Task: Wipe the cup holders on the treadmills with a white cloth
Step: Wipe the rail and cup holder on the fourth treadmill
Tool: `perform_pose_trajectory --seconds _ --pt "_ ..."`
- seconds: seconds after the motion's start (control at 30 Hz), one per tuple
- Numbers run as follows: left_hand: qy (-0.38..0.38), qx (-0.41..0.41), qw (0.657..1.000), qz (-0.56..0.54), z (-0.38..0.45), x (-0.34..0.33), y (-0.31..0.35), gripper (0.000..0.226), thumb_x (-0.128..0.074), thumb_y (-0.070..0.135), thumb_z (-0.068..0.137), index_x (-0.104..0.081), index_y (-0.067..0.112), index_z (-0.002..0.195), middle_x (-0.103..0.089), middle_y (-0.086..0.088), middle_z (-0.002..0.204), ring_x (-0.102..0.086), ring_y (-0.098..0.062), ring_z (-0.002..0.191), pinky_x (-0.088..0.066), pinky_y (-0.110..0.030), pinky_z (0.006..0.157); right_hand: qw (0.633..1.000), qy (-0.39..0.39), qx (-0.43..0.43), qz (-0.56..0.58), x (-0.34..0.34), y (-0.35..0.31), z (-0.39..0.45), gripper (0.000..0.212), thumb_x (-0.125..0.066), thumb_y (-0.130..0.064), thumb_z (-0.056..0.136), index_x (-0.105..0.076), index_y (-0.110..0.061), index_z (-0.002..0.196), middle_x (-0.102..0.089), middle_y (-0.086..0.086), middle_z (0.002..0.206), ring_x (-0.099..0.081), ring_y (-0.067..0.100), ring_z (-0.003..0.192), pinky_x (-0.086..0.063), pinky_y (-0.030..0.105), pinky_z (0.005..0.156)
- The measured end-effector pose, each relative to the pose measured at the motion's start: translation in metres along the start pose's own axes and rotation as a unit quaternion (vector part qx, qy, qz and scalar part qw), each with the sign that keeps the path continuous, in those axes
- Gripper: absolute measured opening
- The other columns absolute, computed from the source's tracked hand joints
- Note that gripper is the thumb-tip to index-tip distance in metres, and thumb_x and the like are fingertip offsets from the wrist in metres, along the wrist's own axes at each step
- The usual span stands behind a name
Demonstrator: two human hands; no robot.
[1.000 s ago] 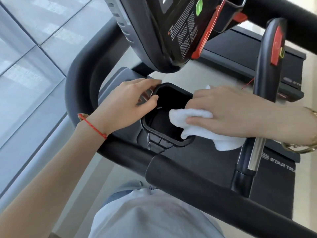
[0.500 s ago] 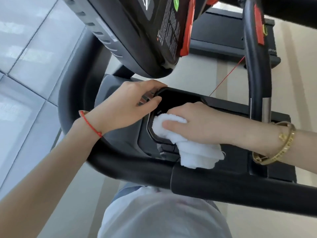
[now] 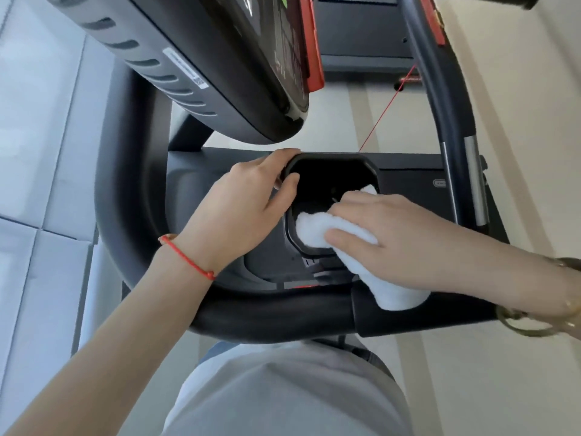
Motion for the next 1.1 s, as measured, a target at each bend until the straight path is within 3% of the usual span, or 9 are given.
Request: perform_pose_trajectory --seconds 0.07,0.13,0.23,0.33,0.53,0.7,0.83,0.93,1.1 --pt "0.002 0.006 1.0 -0.012 -0.001 0.0 0.0 0.045 -0.039 0.041 0.097 -0.053 0.024 0.137 -0.069 0.006 0.105 -0.066 -0.016 0.095 -0.055 -0.043 0.083 0.997 -0.075 -0.019 0.013 -0.005 -0.003 0.023 0.032 -0.036 -0.034 0.1 -0.049 -0.024 0.073 -0.052 -0.01 0.076 -0.048 0.008 0.078 -0.034 0.012 0.067" --pt "0.003 0.01 1.0 -0.018 -0.002 -0.001 -0.001 0.046 -0.039 0.042 0.097 -0.053 0.025 0.137 -0.07 0.005 0.103 -0.067 -0.017 0.093 -0.055 -0.043 0.083 0.988 -0.132 -0.059 0.054 -0.007 0.0 0.04 0.035 -0.041 -0.032 0.098 -0.054 -0.021 0.068 -0.058 -0.01 0.07 -0.054 0.008 0.076 -0.037 0.018 0.066" --pt "0.002 0.013 1.0 -0.026 -0.001 0.0 -0.003 0.046 -0.04 0.044 0.096 -0.054 0.025 0.136 -0.07 0.004 0.102 -0.067 -0.014 0.092 -0.056 -0.042 0.081 0.978 -0.173 -0.09 0.074 -0.009 0.009 0.05 0.033 -0.045 -0.036 0.093 -0.056 -0.02 0.066 -0.061 -0.002 0.074 -0.06 0.02 0.08 -0.043 0.029 0.068" --pt "-0.001 0.011 0.999 -0.033 -0.001 -0.001 -0.004 0.047 -0.041 0.043 0.097 -0.053 0.024 0.137 -0.07 0.003 0.103 -0.067 -0.014 0.095 -0.057 -0.041 0.081 0.975 -0.189 -0.107 0.041 -0.017 0.01 0.059 0.033 -0.045 -0.038 0.094 -0.052 -0.02 0.067 -0.056 0.0 0.074 -0.056 0.023 0.078 -0.042 0.03 0.064" --pt "0.011 0.002 0.999 -0.037 0.0 -0.002 -0.005 0.037 -0.049 0.032 0.102 -0.054 0.022 0.137 -0.07 0.002 0.103 -0.067 -0.011 0.092 -0.057 -0.04 0.083 0.983 -0.16 -0.093 0.003 -0.024 0.012 0.064 0.034 -0.044 -0.03 0.096 -0.049 -0.024 0.063 -0.052 -0.003 0.069 -0.056 0.023 0.08 -0.041 0.029 0.06" --pt "0.008 0.009 0.999 -0.038 0.0 -0.001 -0.006 0.039 -0.048 0.037 0.101 -0.053 0.027 0.139 -0.07 0.009 0.104 -0.067 -0.006 0.091 -0.056 -0.038 0.086 0.997 -0.072 -0.004 0.01 -0.005 0.003 0.021 0.036 -0.036 -0.034 0.101 -0.041 -0.024 0.067 -0.046 -0.008 0.072 -0.043 0.004 0.07 -0.032 0.023 0.061" --pt "0.01 0.009 0.999 -0.039 0.0 -0.001 -0.007 0.036 -0.05 0.035 0.101 -0.055 0.029 0.136 -0.069 0.011 0.102 -0.066 -0.002 0.092 -0.056 -0.036 0.087 0.998 0.018 0.052 0.029 -0.009 0.011 -0.006 0.033 -0.035 -0.045 0.1 -0.053 -0.018 0.091 -0.047 -0.008 0.087 -0.046 0.01 0.082 -0.037 0.027 0.071" --pt "0.014 0.024 0.999 -0.027 0.0 0.0 -0.007 0.043 -0.044 0.049 0.096 -0.059 0.028 0.131 -0.069 0.016 0.096 -0.066 -0.002 0.09 -0.056 -0.034 0.087 0.993 0.029 0.101 0.059 -0.008 0.021 -0.016 0.027 -0.041 -0.045 0.098 -0.054 -0.022 0.104 -0.047 -0.012 0.096 -0.046 0.011 0.091 -0.036 0.017 0.081" --pt "0.016 0.015 1.0 -0.005 0.003 0.001 -0.005 0.046 -0.039 0.051 0.094 -0.066 0.022 0.118 -0.068 0.018 0.087 -0.067 -0.002 0.085 -0.057 -0.035 0.081 0.988 0.032 0.152 -0.008 -0.015 0.006 0.005 0.035 -0.039 -0.045 0.098 -0.049 -0.011 0.098 -0.043 -0.003 0.096 -0.037 0.019 0.087 -0.024 0.022 0.075"
Point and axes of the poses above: each hand's wrist, its own z-axis towards the middle knuckle, its own x-axis out of the back of the hand, y = z × x, the point moved 3 cm from there along z, towards the middle knuckle
